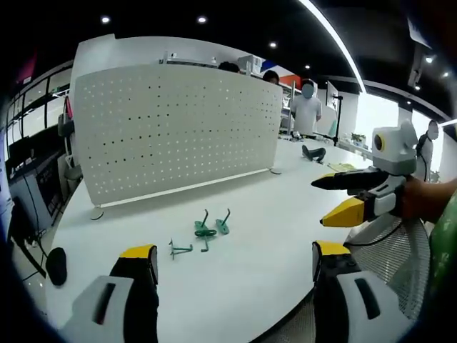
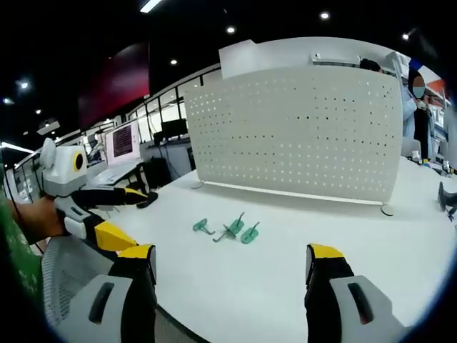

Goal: Insert the hook assembly into the mounting plate slot until the hook locks in place.

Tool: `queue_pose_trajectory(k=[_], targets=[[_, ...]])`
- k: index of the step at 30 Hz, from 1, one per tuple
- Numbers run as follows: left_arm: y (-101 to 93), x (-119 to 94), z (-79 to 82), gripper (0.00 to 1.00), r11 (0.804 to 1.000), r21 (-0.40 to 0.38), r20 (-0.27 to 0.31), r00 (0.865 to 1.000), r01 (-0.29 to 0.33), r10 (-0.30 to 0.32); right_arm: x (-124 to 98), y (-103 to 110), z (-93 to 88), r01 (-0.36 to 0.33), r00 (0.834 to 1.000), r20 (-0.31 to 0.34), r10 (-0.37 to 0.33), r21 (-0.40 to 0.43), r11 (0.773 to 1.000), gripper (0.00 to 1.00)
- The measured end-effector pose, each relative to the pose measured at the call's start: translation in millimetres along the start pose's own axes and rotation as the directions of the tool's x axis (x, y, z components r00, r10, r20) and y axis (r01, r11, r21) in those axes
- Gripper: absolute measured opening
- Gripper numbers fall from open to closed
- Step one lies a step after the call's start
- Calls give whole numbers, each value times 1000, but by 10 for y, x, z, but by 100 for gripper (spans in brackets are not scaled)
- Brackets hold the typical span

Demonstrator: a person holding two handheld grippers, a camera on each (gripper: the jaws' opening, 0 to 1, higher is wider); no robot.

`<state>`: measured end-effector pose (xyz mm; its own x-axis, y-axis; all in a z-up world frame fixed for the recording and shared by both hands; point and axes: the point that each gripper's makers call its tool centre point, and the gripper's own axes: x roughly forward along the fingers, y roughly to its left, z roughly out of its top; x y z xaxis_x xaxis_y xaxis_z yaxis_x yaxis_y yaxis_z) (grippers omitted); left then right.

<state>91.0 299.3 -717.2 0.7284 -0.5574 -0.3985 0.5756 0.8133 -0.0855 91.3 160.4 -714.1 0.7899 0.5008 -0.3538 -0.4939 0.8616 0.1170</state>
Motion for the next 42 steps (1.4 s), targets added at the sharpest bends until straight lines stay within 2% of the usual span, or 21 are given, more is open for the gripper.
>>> queue_pose_trajectory(k=[42], targets=[[8, -4, 3, 91, 1000, -10, 1, 1000, -2, 2, 26, 44, -66, -21, 999, -34, 21, -4, 1000, 86]])
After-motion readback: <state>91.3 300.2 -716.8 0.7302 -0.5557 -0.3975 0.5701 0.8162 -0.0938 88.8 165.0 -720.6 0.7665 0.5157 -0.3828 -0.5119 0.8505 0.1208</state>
